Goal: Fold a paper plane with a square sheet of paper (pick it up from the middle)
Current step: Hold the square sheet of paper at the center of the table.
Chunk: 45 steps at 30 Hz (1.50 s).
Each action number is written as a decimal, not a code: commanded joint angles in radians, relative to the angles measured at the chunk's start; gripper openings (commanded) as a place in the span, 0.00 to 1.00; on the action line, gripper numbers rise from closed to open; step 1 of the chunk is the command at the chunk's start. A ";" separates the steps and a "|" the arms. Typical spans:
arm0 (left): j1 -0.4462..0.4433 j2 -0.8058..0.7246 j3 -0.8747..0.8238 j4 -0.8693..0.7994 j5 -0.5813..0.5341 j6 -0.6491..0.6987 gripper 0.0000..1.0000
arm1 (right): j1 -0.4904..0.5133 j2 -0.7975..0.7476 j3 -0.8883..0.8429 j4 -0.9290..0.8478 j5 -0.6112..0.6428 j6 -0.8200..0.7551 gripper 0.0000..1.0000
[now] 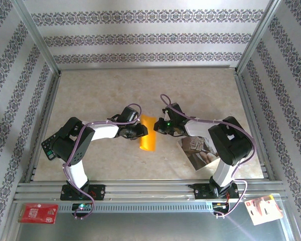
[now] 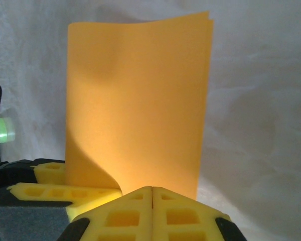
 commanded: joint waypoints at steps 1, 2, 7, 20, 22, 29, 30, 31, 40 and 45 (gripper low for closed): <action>-0.025 0.149 -0.064 -0.149 -0.145 0.040 0.28 | 0.017 0.032 0.030 0.019 -0.029 0.015 0.03; -0.026 0.149 -0.064 -0.150 -0.145 0.040 0.28 | 0.018 0.036 0.032 0.020 -0.030 0.016 0.02; -0.025 0.151 -0.065 -0.147 -0.144 0.038 0.28 | 0.026 0.055 0.038 0.021 -0.038 0.021 0.00; -0.027 0.151 -0.063 -0.147 -0.143 0.040 0.28 | 0.030 0.084 0.035 0.015 -0.043 0.031 0.00; -0.027 0.152 -0.062 -0.147 -0.145 0.041 0.28 | 0.031 0.089 0.033 0.015 -0.042 0.034 0.00; -0.027 0.152 -0.062 -0.152 -0.147 0.042 0.28 | 0.031 0.108 0.020 -0.025 -0.004 0.031 0.00; -0.027 0.153 -0.062 -0.152 -0.146 0.042 0.28 | 0.031 0.110 0.016 -0.032 0.002 0.031 0.00; -0.027 0.153 -0.064 -0.152 -0.147 0.042 0.27 | 0.031 0.110 0.012 -0.035 0.008 0.030 0.00; -0.027 0.135 -0.049 -0.177 -0.155 0.049 0.28 | 0.037 0.108 -0.012 -0.078 0.076 0.028 0.00; -0.027 0.111 -0.025 -0.209 -0.162 0.056 0.31 | 0.038 0.118 -0.029 -0.077 0.095 0.032 0.00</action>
